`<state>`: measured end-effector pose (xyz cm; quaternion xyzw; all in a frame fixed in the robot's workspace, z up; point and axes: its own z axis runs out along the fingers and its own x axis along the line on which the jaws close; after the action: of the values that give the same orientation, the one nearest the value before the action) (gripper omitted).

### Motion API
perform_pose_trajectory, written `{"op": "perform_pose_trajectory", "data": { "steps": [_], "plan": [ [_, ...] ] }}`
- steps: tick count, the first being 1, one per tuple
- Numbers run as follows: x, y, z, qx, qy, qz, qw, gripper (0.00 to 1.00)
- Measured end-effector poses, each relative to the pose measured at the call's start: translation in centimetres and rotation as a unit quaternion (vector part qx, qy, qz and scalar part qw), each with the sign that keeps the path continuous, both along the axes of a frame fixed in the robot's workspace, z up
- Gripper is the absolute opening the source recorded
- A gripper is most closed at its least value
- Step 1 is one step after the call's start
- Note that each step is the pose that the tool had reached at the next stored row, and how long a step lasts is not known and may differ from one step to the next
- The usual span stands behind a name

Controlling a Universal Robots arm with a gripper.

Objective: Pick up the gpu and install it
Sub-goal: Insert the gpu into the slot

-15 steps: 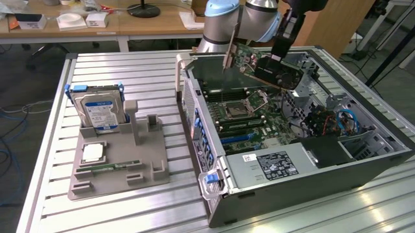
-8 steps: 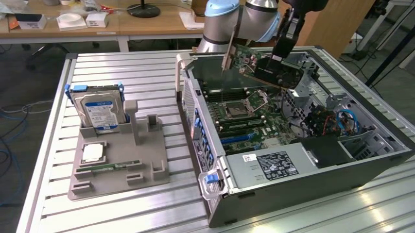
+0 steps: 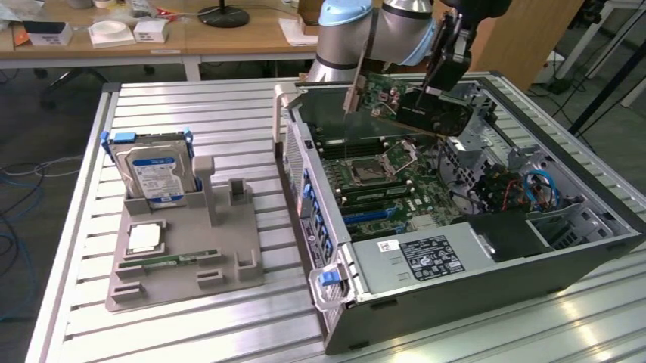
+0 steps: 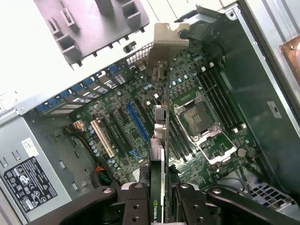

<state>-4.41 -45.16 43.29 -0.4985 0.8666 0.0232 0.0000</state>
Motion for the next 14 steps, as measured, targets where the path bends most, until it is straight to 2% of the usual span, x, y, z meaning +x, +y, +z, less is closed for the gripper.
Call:
{"op": "perform_pose_trajectory", "data": {
  "steps": [7,11,14],
  "plan": [
    [0.10,0.00,0.00,0.0000,0.0000,0.047,0.9989,0.26],
    [0.15,0.00,0.00,0.0000,0.0000,0.074,0.9973,0.26],
    [0.20,0.00,0.00,-0.0001,0.0000,0.094,0.9956,0.26]
  ]
}}
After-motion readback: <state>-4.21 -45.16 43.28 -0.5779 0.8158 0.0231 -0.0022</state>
